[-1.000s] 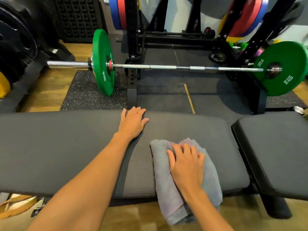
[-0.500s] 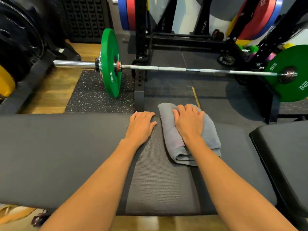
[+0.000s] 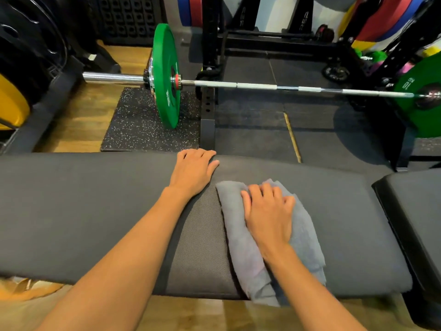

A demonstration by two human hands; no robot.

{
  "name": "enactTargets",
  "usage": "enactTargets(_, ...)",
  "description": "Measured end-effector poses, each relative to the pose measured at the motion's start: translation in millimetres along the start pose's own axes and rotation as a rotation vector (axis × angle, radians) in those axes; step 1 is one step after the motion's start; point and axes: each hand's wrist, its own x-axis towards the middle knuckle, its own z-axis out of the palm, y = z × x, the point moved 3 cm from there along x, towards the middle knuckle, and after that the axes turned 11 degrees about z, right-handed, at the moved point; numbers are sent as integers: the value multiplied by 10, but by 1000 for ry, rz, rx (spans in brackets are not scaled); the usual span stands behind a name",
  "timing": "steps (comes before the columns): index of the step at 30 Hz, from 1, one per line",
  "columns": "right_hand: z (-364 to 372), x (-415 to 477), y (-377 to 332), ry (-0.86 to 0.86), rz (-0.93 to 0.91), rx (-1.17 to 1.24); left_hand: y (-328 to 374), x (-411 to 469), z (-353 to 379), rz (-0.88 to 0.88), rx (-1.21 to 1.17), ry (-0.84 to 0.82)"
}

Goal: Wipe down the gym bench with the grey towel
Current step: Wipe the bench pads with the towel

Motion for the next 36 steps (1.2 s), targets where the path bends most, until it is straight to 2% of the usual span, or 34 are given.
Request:
enactTargets(3,267,739,-284,0,16,11,-44,62,27,0,-43,66)
enactTargets(6,394,1200,-449,-117,12,0,-75,25,-17,-35,-40,-32)
enactTargets(8,367,1141,-454,-107,14,-1,-146,-101,-89,-111,-17,-88)
enactTargets(11,149,555,-400,-65,26,46,-332,-361,-221,-188,-4,-118)
enactTargets(16,-217,-541,-373,-100,29,53,-512,-559,-361,-208,-41,-132)
enactTargets(19,-316,-854,-459,-104,1,28,-604,-568,-387,-188,-39,-101)
enactTargets(21,-262,-675,-526,-57,-16,11,-662,-553,-378,-168,-26,-47)
enactTargets(25,111,228,-929,-21,-24,54,-812,-505,-272,-144,-73,82)
enactTargets(29,425,1062,-1313,-157,-13,34,-859,-494,-220,-158,-35,24)
enactTargets(32,375,1019,-1323,-129,-30,29,-822,-568,-247,-274,78,-63)
enactTargets(36,146,316,-1166,-124,-70,125,-797,-610,-284,-378,54,-115)
